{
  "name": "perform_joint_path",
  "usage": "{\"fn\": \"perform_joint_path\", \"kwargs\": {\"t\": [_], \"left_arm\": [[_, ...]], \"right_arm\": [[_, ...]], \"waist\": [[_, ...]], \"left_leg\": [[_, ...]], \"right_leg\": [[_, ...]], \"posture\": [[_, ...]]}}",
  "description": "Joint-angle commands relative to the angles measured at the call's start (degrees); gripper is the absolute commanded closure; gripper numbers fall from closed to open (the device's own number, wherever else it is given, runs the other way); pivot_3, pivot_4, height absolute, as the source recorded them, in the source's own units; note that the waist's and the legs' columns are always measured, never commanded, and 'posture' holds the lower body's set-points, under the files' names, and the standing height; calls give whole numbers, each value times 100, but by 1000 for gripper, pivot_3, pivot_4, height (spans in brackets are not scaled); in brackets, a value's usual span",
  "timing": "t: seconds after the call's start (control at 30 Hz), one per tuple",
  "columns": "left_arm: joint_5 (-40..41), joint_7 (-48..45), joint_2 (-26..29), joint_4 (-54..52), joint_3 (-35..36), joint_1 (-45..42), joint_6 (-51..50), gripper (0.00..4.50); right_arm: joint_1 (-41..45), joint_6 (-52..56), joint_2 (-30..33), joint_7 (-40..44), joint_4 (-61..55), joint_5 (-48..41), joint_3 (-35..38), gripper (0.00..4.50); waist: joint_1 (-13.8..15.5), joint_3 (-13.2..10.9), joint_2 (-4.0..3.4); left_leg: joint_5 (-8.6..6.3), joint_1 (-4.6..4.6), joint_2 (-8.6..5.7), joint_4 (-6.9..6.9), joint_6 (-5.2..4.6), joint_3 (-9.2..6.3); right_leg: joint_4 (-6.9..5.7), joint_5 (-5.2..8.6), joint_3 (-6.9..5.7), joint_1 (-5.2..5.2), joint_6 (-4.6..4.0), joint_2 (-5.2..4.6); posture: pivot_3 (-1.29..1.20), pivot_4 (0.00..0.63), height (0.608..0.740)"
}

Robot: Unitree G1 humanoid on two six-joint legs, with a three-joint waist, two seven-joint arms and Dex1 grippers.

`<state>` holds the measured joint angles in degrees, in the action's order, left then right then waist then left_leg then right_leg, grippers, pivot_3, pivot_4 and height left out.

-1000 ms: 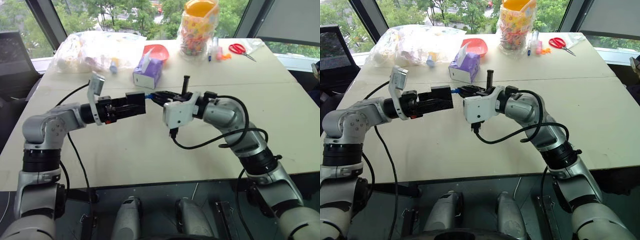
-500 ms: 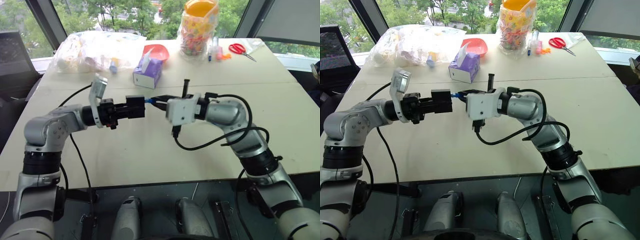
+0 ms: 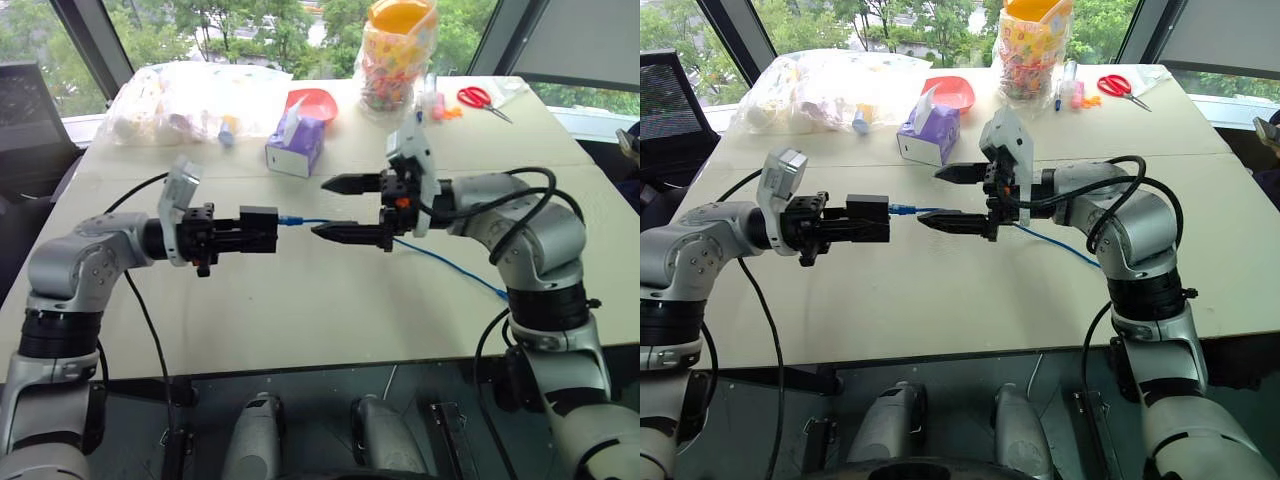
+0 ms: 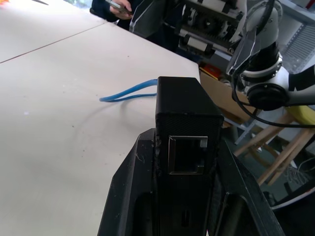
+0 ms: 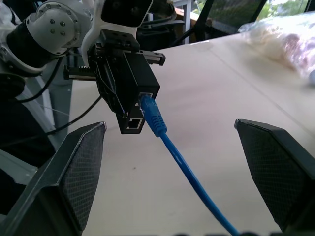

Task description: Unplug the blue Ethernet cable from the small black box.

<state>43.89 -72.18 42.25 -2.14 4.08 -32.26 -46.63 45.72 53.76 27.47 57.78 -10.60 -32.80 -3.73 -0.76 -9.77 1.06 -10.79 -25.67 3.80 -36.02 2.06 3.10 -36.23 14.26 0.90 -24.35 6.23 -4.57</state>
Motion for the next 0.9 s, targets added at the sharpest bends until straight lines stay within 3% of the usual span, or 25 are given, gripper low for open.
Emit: {"fn": "perform_joint_path", "kwargs": {"t": [0.03,0.3,0.4,0.53,0.9], "left_arm": [[89,-66,35,-268,115,-100,140,3952],[119,-72,21,-308,89,-105,160,3952],[140,-78,24,-350,82,-82,143,3952],[138,-41,-4,-393,70,-76,153,3952],[178,-3,-42,-436,75,-77,90,3952]], "right_arm": [[260,608,-187,-225,43,-461,113,23],[448,1160,-398,-479,56,-932,152,23],[488,1229,-438,-551,44,-1070,174,939],[523,1256,-437,-628,27,-1148,98,2979],[599,1317,-512,-703,48,-1246,-43,2979]], "waist": [[-2,0,0],[-3,0,0],[1,0,0],[-2,0,0],[-3,0,0]], "left_leg": [[0,0,0,-1,0,0],[0,-3,0,-1,0,-1],[0,-4,0,-1,0,0],[0,-5,0,-2,0,0],[0,-6,0,-1,0,-1]], "right_leg": [[0,0,0,0,0,0],[0,0,0,-1,1,1],[0,0,0,-2,1,1],[0,0,0,-2,1,1],[1,0,0,-3,1,1]], "posture": [[0,150,735],[0,150,735],[0,150,735],[0,150,735],[0,150,735]]}}
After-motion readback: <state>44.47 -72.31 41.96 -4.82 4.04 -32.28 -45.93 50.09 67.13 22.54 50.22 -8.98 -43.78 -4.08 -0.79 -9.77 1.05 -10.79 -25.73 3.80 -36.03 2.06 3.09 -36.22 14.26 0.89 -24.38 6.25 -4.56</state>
